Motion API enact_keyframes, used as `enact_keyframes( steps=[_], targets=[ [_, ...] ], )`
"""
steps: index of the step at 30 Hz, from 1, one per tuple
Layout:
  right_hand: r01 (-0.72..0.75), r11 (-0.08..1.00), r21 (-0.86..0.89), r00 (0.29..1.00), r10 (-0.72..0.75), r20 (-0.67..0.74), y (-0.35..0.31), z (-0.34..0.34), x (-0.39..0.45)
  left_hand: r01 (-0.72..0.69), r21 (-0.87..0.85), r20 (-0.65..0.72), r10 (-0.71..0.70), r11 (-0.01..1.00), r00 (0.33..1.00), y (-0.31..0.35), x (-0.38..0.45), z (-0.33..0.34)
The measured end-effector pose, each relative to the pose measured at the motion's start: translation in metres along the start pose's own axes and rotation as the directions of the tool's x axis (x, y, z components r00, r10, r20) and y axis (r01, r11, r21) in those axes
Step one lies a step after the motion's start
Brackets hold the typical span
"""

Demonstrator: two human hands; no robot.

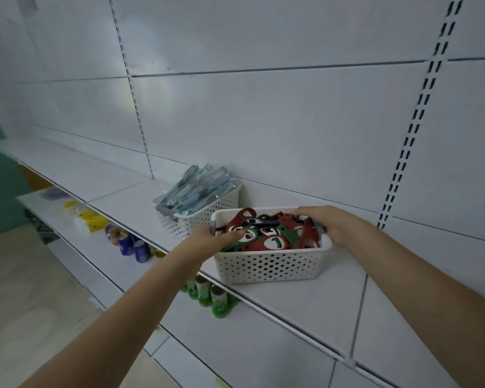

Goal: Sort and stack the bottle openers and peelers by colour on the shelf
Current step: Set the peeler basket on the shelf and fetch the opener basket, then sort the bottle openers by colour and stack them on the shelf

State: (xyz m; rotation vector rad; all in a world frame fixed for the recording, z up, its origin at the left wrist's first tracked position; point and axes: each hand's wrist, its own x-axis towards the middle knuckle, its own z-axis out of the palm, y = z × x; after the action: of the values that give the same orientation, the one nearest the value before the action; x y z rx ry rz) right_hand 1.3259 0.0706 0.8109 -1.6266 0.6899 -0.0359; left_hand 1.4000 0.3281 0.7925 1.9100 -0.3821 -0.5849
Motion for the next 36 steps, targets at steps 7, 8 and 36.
enact_keyframes(
  steps=[7,8,36],
  targets=[
    [-0.029,0.989,-0.148,0.999,0.023,-0.042,0.003,-0.008,0.033,-0.155,0.355,-0.048,0.183,0.922,0.982,-0.021,0.037,-0.041],
    [-0.033,0.984,-0.173,0.998,0.024,-0.057,0.01,-0.011,0.031,-0.227,0.399,-0.042,0.265,0.888,0.963,-0.023,0.039,-0.042],
    [0.214,0.976,0.029,0.977,-0.214,-0.013,0.046,0.064,0.066,-0.405,0.316,-0.372,0.505,0.858,0.779,-0.093,0.027,0.014]
  ],
)
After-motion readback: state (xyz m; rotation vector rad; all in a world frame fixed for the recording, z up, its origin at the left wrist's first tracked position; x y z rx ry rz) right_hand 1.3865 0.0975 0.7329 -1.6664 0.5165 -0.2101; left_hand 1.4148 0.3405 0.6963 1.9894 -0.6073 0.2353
